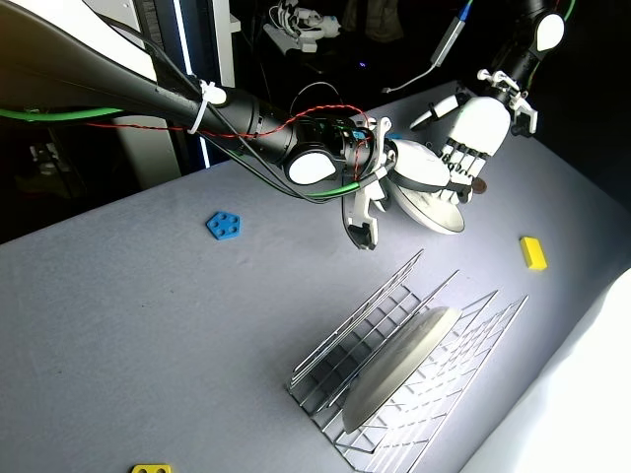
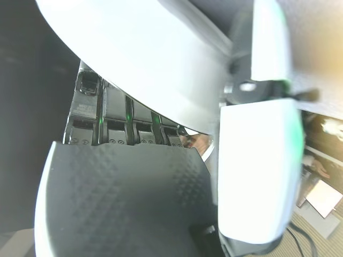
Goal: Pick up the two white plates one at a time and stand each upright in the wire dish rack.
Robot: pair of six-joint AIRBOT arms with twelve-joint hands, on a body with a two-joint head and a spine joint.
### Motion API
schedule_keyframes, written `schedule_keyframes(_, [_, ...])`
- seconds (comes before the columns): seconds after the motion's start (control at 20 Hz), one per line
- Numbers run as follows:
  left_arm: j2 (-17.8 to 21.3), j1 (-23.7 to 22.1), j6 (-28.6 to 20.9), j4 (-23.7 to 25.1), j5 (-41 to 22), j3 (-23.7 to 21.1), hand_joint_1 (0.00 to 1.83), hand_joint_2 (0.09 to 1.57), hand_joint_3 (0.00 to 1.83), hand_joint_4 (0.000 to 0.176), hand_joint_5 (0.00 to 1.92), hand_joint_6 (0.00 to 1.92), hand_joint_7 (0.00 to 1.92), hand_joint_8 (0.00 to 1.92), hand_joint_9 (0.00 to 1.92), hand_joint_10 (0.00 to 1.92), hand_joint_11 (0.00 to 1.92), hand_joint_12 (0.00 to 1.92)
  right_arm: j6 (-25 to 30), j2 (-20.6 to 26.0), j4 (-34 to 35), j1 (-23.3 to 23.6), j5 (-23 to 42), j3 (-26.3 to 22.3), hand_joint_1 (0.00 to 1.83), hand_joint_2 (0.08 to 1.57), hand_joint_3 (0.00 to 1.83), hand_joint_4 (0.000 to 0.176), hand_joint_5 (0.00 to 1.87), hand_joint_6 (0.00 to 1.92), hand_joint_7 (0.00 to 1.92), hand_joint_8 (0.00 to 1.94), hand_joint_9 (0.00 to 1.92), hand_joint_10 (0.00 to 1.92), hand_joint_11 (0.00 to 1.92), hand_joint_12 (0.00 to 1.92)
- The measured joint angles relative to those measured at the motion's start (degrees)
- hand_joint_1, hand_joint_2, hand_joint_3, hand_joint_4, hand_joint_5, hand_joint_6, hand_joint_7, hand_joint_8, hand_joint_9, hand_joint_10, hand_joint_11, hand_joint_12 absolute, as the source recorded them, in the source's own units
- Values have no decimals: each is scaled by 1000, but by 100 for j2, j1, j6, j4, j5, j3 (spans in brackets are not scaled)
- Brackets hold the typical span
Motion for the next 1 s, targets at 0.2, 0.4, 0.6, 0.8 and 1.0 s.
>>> schedule_keyframes(0.2, [0, 0, -2, -2, 0, 0, 0, 997, 2, 0, 57, 5, 0, 0, 0, 0, 0, 0, 0, 0, -2, 0, 11, 0, 1236, 1056, 5, 0, 649, 33, 744, 25, 729, 70, 310, 1136])
schedule_keyframes(0.4, [0, 0, -2, -2, 0, 0, 0, 1011, 7, 0, 70, 10, 7, 3, 0, 0, 0, 0, 13, 33, 92, 0, 11, -2, 1349, 1125, 0, 0, 826, 952, 968, 713, 956, 920, 677, 1082])
schedule_keyframes(0.6, [-9, 0, -35, -7, 0, 0, 0, 1006, 4, 0, 41, 0, 0, 0, 0, 0, 0, 0, 2, 170, 72, 2, 251, -138, 1391, 1061, 0, 0, 995, 884, 1091, 764, 1083, 950, 968, 1024])
schedule_keyframes(0.8, [-17, -28, -42, -22, -15, -7, 0, 1000, 1, 0, 47, 3, 0, 0, 0, 0, 0, 0, 13, 354, 87, 2, 247, -398, 1393, 1056, 0, 0, 996, 888, 1110, 750, 1093, 923, 1007, 1006])
schedule_keyframes(1.0, [2, -476, -181, 168, -35, -96, 0, 1002, 1, 0, 49, 2, 0, 0, 0, 0, 0, 0, 85, 621, 116, 46, 186, -739, 1392, 1059, 1, 0, 970, 917, 1121, 734, 1085, 932, 989, 1005])
